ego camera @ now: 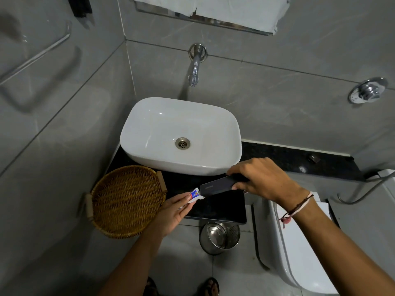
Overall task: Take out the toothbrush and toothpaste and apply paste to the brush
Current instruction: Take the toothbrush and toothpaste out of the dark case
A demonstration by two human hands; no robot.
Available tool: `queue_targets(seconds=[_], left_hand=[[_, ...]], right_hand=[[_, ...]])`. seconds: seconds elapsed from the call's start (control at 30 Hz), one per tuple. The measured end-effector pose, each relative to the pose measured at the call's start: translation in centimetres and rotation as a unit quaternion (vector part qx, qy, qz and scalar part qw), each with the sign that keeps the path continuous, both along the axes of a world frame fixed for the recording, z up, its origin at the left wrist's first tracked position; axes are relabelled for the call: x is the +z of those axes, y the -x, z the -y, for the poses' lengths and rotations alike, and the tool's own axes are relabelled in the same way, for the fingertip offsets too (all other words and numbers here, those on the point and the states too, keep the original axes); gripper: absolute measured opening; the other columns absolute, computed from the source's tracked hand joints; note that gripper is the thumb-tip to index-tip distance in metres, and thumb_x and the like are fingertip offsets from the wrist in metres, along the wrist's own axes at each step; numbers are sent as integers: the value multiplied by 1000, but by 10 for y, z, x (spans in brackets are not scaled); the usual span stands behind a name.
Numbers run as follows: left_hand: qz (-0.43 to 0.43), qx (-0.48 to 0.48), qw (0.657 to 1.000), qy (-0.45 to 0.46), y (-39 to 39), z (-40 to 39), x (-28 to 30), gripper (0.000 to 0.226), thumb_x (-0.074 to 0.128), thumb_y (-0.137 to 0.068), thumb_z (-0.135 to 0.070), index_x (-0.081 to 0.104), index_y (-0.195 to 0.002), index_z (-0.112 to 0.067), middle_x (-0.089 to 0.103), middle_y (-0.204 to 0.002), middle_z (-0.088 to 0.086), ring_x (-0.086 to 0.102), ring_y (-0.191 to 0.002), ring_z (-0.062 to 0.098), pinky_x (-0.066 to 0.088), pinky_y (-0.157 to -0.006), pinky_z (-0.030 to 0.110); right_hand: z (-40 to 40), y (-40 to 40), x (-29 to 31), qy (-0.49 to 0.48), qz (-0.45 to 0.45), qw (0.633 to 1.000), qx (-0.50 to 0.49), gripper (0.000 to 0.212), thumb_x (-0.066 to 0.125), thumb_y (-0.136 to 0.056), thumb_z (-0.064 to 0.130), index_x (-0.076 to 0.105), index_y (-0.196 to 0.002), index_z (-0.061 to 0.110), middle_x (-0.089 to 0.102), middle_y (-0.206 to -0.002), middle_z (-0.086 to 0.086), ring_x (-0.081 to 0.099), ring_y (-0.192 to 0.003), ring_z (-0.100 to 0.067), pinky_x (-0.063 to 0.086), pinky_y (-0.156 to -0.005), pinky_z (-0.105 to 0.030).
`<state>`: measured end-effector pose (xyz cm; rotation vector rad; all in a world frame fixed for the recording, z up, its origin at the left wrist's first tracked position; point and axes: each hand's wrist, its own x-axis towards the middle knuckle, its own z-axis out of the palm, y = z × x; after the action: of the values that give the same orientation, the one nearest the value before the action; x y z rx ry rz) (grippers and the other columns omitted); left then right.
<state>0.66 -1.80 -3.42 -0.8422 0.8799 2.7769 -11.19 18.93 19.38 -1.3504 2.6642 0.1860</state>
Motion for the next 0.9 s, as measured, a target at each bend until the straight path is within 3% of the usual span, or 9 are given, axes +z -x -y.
queue_targets(seconds=[0.17, 0.3, 0.43, 0.53, 0.63, 0.73, 0.9], left_hand=[[18, -18, 997, 74, 5, 7, -1, 14, 71, -88, 5, 80, -96, -2, 81, -104, 19, 80, -97, 27, 64, -72, 23], [5, -39, 987, 156, 13, 6, 4, 11, 78, -84, 0, 82, -94, -3, 81, -101, 20, 79, -98, 27, 63, -73, 20], [10, -41, 976, 212, 20, 6, 5, 10, 80, -83, -2, 82, -93, -2, 82, -94, 18, 80, -95, 26, 63, -73, 20], [30, -33, 971, 235, 23, -1, 2, 7, 81, -82, 0, 81, -89, -2, 83, -86, 16, 81, -86, 23, 62, -68, 17], [46, -27, 968, 244, 29, -13, 1, 6, 80, -81, 2, 80, -85, -3, 81, -82, 14, 81, -75, 17, 61, -63, 15], [48, -27, 967, 248, 38, -30, 1, 8, 78, -82, 4, 79, -84, -4, 81, -81, 12, 80, -72, 15, 62, -63, 16], [45, -20, 959, 279, 61, -65, 8, 10, 76, -84, 6, 79, -85, -4, 80, -80, 11, 79, -76, 17, 63, -66, 17]], right_hand=[[-15, -10, -23, -23, 48, 998, -39, 53, 79, -79, 34, 58, -127, 28, 71, -117, -1, 65, -109, -27, 55, -88, -43], [-37, -24, -56, -53, 49, 994, -84, 29, 66, -88, 26, 60, -116, 21, 69, -114, -6, 68, -102, -30, 57, -84, -43], [-71, -42, -99, -54, 23, 981, -186, 32, 58, -88, 19, 58, -120, 15, 62, -120, -9, 65, -103, -36, 55, -81, -43], [-99, -65, -132, -36, -5, 965, -261, 31, 61, -90, 17, 60, -121, 13, 63, -115, -10, 64, -101, -33, 55, -72, -40], [-121, -85, -161, -22, -5, 947, -319, 28, 73, -82, 11, 66, -108, 9, 67, -99, -11, 67, -87, -35, 57, -56, -40], [-141, -92, -188, -7, 10, 930, -368, 25, 74, -81, 13, 66, -105, 10, 67, -97, -9, 67, -85, -34, 56, -53, -41], [-177, -79, -233, 36, 78, 901, -424, 32, 65, -88, 27, 58, -118, 18, 65, -113, -4, 67, -99, -28, 58, -69, -40]])
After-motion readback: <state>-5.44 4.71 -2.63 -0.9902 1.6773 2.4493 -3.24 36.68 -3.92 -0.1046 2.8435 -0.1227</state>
